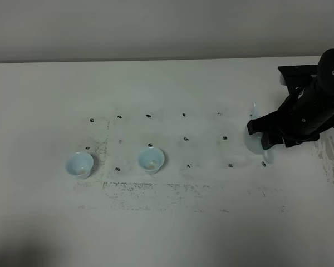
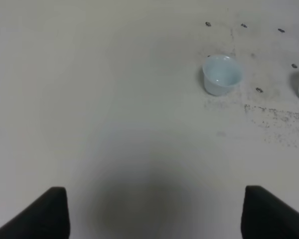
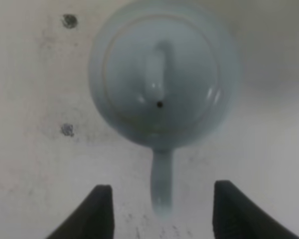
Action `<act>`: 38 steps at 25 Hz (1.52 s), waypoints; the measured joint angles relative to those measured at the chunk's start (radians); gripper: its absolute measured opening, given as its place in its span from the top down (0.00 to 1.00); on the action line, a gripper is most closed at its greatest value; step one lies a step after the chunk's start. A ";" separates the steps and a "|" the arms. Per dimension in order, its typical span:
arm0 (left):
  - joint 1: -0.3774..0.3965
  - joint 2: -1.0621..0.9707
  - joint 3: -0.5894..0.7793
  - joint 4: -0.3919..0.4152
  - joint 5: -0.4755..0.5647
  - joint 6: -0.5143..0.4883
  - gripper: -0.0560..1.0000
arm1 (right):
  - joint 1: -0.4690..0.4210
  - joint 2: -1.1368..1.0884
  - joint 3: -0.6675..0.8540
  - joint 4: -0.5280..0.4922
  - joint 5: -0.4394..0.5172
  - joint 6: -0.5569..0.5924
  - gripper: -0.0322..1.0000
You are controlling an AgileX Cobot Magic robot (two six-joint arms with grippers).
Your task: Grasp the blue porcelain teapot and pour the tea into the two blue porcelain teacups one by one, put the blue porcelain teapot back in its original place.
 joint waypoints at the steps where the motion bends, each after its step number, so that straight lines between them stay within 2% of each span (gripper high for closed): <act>1: 0.000 0.000 0.000 0.000 0.000 0.000 0.31 | 0.000 0.011 0.000 0.009 -0.003 -0.006 0.55; 14: 0.000 0.000 0.000 0.000 0.000 0.000 0.31 | 0.000 0.092 -0.014 0.024 -0.053 -0.016 0.55; 35: 0.000 0.000 0.000 0.000 0.000 0.000 0.31 | 0.000 0.120 -0.016 0.020 -0.049 -0.017 0.55; 38: 0.000 0.000 0.000 0.000 0.000 0.000 0.31 | 0.000 0.120 -0.016 0.020 -0.051 -0.017 0.58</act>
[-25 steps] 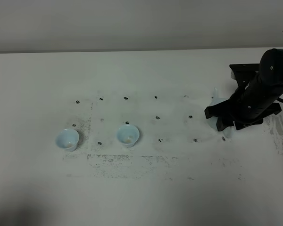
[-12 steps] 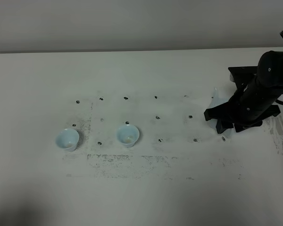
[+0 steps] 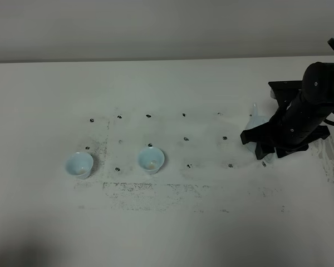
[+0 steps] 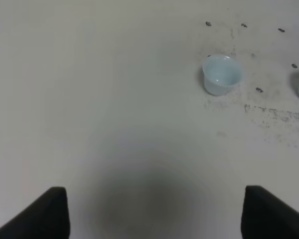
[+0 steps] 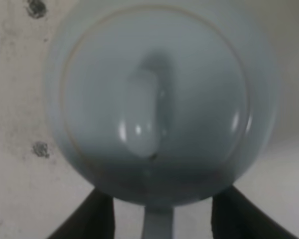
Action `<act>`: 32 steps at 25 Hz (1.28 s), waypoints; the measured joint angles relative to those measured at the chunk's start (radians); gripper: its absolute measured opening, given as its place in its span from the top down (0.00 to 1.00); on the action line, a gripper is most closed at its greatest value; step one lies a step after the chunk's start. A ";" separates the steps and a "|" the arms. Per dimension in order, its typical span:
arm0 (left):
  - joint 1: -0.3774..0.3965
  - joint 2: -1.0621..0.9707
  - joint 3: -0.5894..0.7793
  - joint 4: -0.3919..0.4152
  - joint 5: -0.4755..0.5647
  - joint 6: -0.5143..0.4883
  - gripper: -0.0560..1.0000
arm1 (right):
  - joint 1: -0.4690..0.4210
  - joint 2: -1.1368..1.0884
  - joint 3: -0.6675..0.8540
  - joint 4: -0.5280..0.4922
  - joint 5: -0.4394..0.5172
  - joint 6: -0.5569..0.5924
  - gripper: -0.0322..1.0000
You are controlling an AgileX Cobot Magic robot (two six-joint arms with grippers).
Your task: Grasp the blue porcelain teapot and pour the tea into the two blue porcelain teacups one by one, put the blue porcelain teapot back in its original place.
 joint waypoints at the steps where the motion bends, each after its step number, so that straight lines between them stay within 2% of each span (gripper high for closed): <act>1: 0.000 0.000 0.000 0.000 0.000 0.000 0.31 | 0.000 0.000 0.000 0.000 0.000 0.000 0.59; 6: 0.000 0.000 0.000 0.000 0.000 0.000 0.31 | 0.000 0.000 0.000 0.000 -0.001 0.000 0.73; 10: 0.000 0.000 0.000 0.000 0.000 0.000 0.31 | 0.000 0.000 0.000 0.000 -0.004 0.000 0.91; 11: 0.000 0.000 0.000 0.000 0.000 0.000 0.31 | 0.000 0.000 0.000 -0.002 -0.007 -0.001 0.93; 21: 0.000 0.000 0.000 0.000 0.000 0.000 0.31 | 0.000 -0.003 0.000 -0.012 -0.008 -0.014 0.93; 32: 0.000 0.000 0.000 0.000 0.000 0.000 0.31 | 0.000 -0.116 0.000 -0.062 0.025 -0.036 0.93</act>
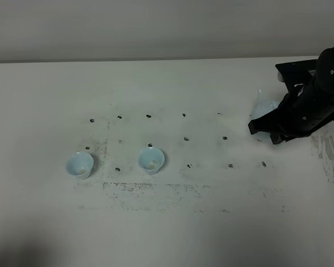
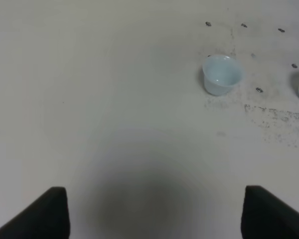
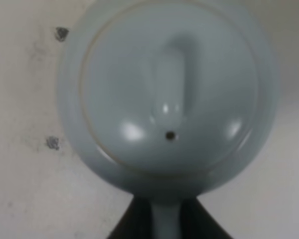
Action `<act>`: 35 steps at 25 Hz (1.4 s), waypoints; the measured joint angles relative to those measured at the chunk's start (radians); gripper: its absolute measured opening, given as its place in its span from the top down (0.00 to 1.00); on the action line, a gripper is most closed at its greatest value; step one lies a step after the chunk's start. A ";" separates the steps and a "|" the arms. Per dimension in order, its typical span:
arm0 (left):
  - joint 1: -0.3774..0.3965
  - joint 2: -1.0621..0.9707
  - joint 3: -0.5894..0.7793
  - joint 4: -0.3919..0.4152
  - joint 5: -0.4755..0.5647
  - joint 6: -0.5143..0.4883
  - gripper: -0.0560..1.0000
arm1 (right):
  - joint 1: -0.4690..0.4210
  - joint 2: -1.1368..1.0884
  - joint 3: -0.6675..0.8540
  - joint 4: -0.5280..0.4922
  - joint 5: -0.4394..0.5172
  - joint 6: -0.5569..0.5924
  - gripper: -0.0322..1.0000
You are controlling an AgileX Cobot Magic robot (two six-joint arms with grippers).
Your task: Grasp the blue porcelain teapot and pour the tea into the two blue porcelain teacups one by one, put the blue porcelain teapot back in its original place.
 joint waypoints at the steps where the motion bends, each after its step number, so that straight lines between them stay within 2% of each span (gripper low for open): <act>1: 0.000 0.000 0.000 0.000 0.000 0.000 0.31 | 0.000 -0.001 0.000 0.000 0.001 -0.007 0.93; 7: 0.000 0.000 0.000 0.000 0.000 0.000 0.31 | 0.038 -0.027 0.000 -0.003 0.016 -0.125 0.93; 9: 0.000 0.000 0.000 0.000 0.000 0.000 0.31 | 0.066 -0.035 -0.019 -0.003 0.055 -0.177 0.93; 12: 0.000 0.000 0.000 0.000 0.000 0.000 0.31 | 0.114 -0.030 -0.109 -0.003 0.129 -0.221 0.93; 16: 0.000 0.000 0.000 0.000 0.000 0.000 0.31 | 0.190 0.008 -0.259 -0.004 0.175 -0.268 0.93; 22: 0.000 0.000 0.000 0.000 0.000 0.000 0.31 | 0.302 0.131 -0.456 0.001 0.301 -0.396 0.93; 28: 0.000 0.000 0.000 0.000 0.000 0.000 0.31 | 0.367 0.211 -0.568 0.020 0.329 -0.482 0.93; 35: 0.000 0.000 0.000 0.000 0.000 0.000 0.31 | 0.435 0.338 -0.785 0.022 0.459 -0.547 0.93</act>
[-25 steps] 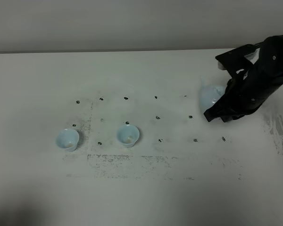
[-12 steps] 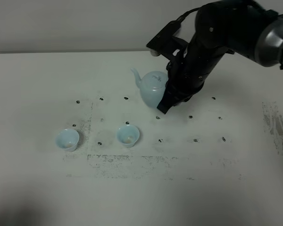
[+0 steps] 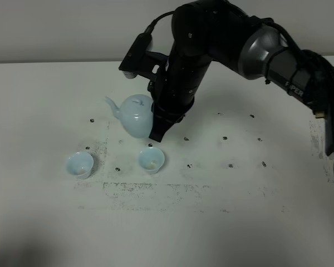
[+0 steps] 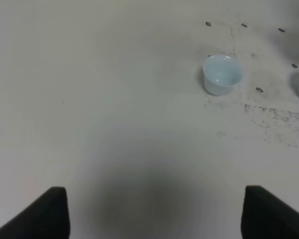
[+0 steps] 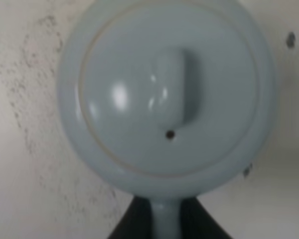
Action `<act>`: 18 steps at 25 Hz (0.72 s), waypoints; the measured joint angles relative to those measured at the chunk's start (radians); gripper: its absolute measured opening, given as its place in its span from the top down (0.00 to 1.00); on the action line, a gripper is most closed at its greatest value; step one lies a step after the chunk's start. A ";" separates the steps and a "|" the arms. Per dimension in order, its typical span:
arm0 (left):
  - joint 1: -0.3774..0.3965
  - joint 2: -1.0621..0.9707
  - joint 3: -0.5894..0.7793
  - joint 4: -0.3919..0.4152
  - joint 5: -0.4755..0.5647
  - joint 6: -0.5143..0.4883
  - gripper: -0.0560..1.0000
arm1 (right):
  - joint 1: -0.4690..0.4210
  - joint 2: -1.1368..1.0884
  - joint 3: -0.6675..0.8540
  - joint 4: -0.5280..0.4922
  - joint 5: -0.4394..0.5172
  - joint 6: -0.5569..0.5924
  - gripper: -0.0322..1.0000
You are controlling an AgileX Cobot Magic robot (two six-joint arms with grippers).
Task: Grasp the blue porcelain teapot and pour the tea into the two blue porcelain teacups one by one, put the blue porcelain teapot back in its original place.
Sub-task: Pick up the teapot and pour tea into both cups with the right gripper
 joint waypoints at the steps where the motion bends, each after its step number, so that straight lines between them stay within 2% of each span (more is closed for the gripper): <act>1: 0.000 0.000 0.000 0.000 0.000 0.000 0.31 | 0.010 0.016 -0.034 -0.001 0.007 -0.007 0.93; 8: 0.000 0.000 0.000 0.000 0.000 0.000 0.31 | 0.069 0.113 -0.181 -0.001 0.010 -0.077 0.93; 12: 0.000 0.000 0.000 0.000 0.000 0.000 0.31 | 0.080 0.138 -0.196 -0.002 0.011 -0.109 0.93; 18: 0.000 0.000 0.000 0.000 0.000 0.000 0.31 | 0.080 0.158 -0.197 -0.014 0.016 -0.240 0.93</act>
